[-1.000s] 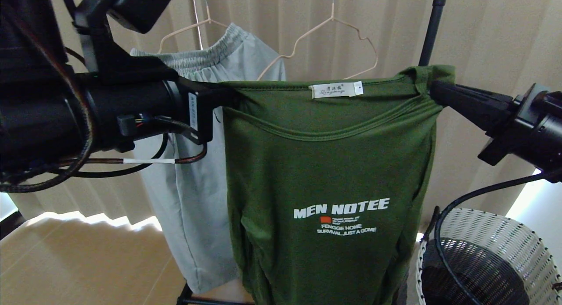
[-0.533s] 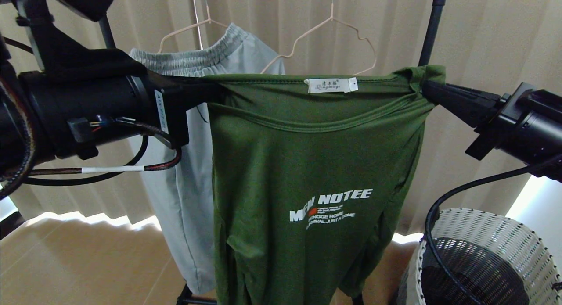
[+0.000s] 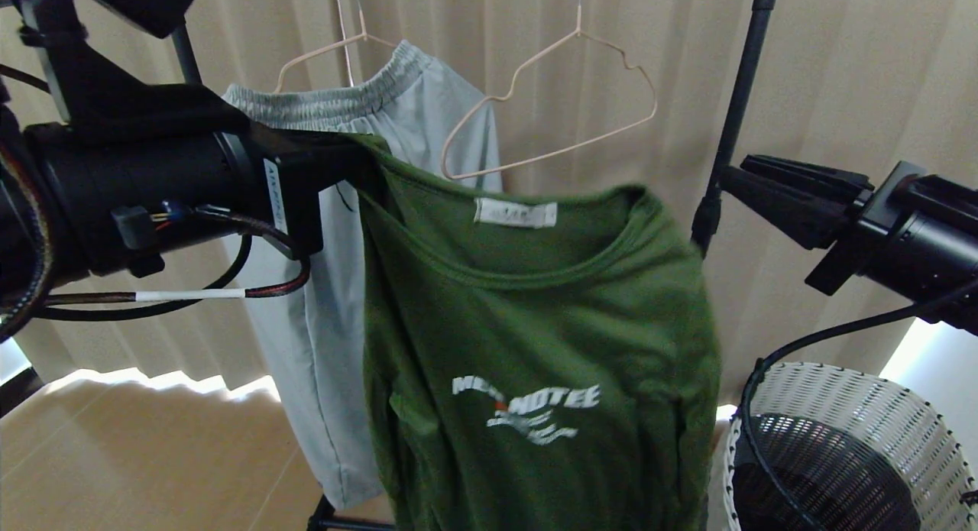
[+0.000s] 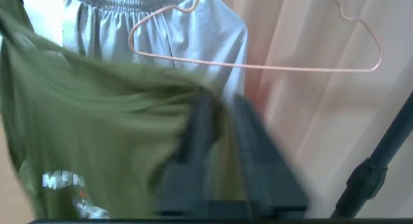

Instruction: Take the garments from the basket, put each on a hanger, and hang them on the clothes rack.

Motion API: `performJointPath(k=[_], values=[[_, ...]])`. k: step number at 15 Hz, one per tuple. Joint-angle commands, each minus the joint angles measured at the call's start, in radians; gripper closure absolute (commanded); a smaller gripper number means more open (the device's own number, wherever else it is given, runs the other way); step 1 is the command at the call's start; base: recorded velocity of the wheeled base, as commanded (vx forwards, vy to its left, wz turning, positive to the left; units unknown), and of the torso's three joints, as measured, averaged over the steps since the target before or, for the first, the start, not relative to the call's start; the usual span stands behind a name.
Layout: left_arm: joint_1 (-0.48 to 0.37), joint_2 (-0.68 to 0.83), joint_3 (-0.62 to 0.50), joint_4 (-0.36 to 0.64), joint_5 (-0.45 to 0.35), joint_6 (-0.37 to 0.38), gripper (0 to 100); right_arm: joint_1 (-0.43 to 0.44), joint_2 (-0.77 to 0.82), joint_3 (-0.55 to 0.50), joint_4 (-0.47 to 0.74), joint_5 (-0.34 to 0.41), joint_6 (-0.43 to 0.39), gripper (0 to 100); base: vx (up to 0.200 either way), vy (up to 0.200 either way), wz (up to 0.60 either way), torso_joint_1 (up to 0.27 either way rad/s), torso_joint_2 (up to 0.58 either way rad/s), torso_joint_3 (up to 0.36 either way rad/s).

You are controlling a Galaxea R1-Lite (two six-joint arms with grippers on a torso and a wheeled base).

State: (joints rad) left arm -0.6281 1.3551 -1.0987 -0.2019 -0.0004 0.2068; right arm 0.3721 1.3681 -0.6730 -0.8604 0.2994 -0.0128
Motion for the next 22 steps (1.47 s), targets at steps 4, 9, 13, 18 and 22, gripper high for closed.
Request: performJointPath(k=[4,9,13,18,22], values=[[0.085,-0.008,-0.001,-0.001,0.027,0.028,100,0.047,-0.060,0.095,0.001,0.009,0.091,0,0.000,0.000,0.00,0.000,0.00,0.000],[0.100,-0.166,0.161,0.002,0.068,0.020,100,-0.056,-0.104,0.196,0.063,-0.003,-0.006,0,0.000,0.000,0.00,0.000,0.00,0.000],[0.166,-0.321,0.381,0.001,0.065,0.013,100,-0.133,-0.172,0.202,0.285,-0.147,-0.087,0,0.000,0.000,0.00,0.000,0.00,0.000],[0.217,-0.439,0.583,-0.004,0.056,-0.040,100,-0.134,-0.264,0.213,0.379,-0.315,-0.174,0,0.000,0.000,0.00,0.000,0.00,0.000],[0.238,-0.484,0.619,-0.031,0.056,-0.040,100,-0.185,-0.268,0.242,0.356,-0.327,-0.239,0,0.000,0.000,0.00,0.000,0.00,0.000]])
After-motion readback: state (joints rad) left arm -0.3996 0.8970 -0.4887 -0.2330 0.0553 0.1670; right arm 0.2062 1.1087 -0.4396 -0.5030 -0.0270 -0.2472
